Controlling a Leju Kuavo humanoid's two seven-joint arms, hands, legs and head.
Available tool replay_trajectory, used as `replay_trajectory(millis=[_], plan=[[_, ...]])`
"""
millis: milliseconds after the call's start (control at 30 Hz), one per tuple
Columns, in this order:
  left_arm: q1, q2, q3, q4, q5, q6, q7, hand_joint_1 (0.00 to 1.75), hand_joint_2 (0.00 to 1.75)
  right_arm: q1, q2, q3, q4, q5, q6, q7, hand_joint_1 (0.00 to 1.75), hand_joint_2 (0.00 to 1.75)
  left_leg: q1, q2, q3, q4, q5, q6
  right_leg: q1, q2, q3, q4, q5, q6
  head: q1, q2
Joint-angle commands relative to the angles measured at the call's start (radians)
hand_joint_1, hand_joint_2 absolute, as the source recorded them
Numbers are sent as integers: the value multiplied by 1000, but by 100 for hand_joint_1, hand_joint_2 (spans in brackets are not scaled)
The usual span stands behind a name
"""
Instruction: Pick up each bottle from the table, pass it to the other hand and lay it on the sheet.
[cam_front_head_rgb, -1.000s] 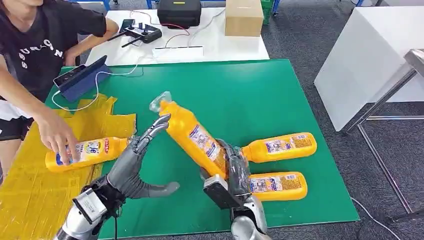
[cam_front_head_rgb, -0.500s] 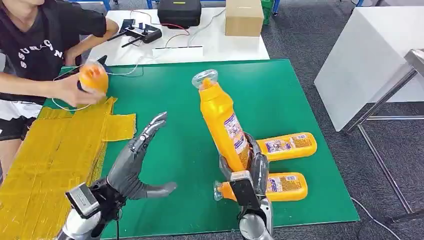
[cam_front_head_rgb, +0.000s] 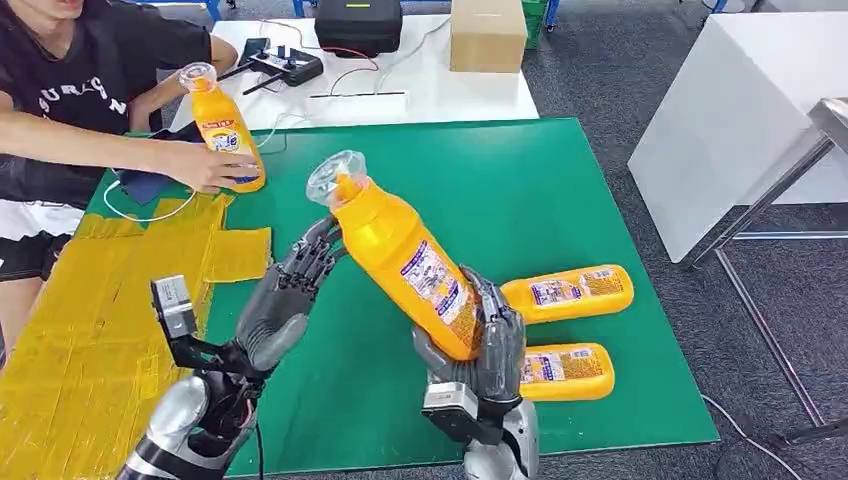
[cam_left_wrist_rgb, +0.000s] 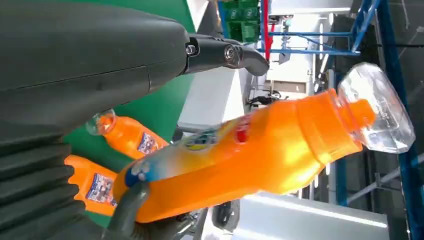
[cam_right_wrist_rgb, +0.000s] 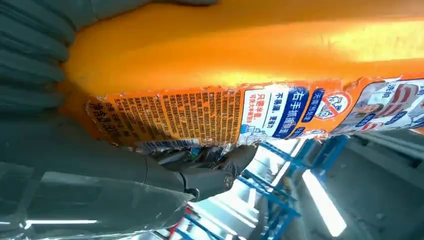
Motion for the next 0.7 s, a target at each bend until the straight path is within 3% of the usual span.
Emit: replay_trajectory(millis=[33, 233, 433, 533, 700], plan=[[-67, -11, -10, 115, 45, 4, 28, 0, 0, -23, -4, 29, 27, 28, -31, -20, 175, 175, 1, -1, 2, 0, -1, -1, 1, -1, 3, -1, -1, 0, 0, 0], [-95, -12, -45, 155, 62, 11, 27, 0, 0, -37, 39, -5, 85, 143, -31, -63, 175, 175, 1, -1, 2, -1, 0, -1, 1, -2, 3, -1, -1, -1, 0, 0], [-91, 7, -50, 133, 66, 10, 10, 0, 0, -114, -39, 156, 192, 137, -27, 96, 175, 175, 2, 1, 4, -1, -1, -1, 2, 0, 5, -2, -1, 0, 0, 0], [-103, 9, -50, 145, 66, -1, 4, 0, 0, -175, -86, 270, 271, 164, 86, 168, 175, 175, 2, 2, 5, -1, -2, -1, 2, 1, 6, -3, 0, 0, 0, 0], [-110, 4, -49, 150, 66, -5, 2, 0, 0, -189, -95, 303, 299, 180, 124, 190, 175, 175, 1, 0, 2, -1, 0, -1, 1, -1, 3, -2, 0, 0, 0, 0]])
